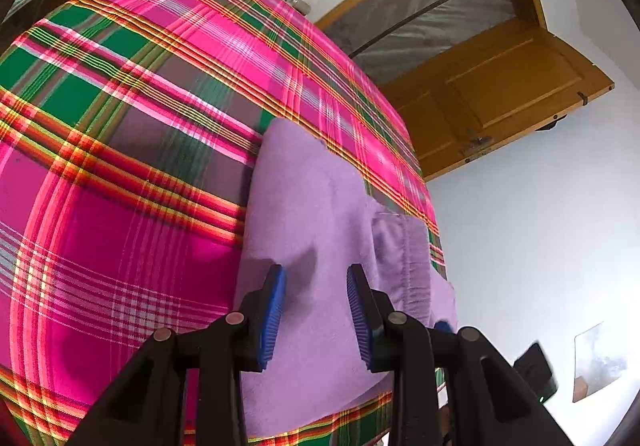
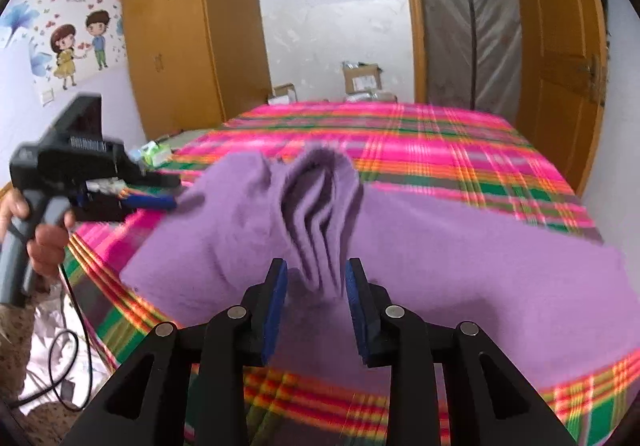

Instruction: Fold clothes

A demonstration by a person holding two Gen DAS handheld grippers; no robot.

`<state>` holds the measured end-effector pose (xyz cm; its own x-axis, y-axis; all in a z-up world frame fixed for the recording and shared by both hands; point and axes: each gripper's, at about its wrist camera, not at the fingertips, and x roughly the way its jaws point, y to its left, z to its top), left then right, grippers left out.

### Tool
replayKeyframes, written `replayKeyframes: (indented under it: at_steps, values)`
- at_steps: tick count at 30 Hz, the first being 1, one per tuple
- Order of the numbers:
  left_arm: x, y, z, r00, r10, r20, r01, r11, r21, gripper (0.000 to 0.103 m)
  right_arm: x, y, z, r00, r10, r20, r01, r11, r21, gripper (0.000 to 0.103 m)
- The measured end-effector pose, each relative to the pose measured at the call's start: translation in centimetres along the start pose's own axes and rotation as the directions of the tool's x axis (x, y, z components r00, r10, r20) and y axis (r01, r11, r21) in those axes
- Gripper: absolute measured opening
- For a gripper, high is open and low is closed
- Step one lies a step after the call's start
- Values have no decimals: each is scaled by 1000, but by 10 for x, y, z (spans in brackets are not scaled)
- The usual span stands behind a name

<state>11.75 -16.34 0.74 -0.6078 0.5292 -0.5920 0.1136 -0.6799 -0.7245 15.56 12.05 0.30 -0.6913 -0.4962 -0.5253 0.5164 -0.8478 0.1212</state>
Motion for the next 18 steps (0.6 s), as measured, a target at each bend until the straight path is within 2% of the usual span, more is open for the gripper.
replayKeyframes:
  at_steps: [4, 8, 10, 13, 14, 15, 18]
  values:
    - [-4, 2, -4, 1000, 8, 8, -8, 1000, 5, 32, 10, -5, 24, 997, 79, 22, -80, 995, 54, 33]
    - [-1, 1, -3, 1000, 11, 1, -11, 1000, 4, 32, 40, -3, 39, 981, 186, -62, -182, 981, 66, 33]
    - [1, -1, -4, 1000, 13, -1, -13, 1000, 6, 32, 52, -1, 38, 975, 191, -110, -184, 980, 72, 33]
    - [5, -1, -3, 1000, 14, -6, -14, 1000, 6, 32, 65, 1, 37, 976, 148, -158, -139, 988, 64, 32]
    - [6, -1, -3, 1000, 15, -7, -15, 1000, 7, 32, 67, 1, 37, 976, 141, -163, -133, 989, 62, 25]
    - [7, -1, -3, 1000, 15, -8, -15, 1000, 8, 32, 66, -1, 38, 978, 137, -158, -128, 990, 63, 6]
    - [9, 1, -2, 1000, 13, -16, -13, 1000, 8, 32, 61, -14, 39, 982, 132, -136, -116, 986, 120, 6]
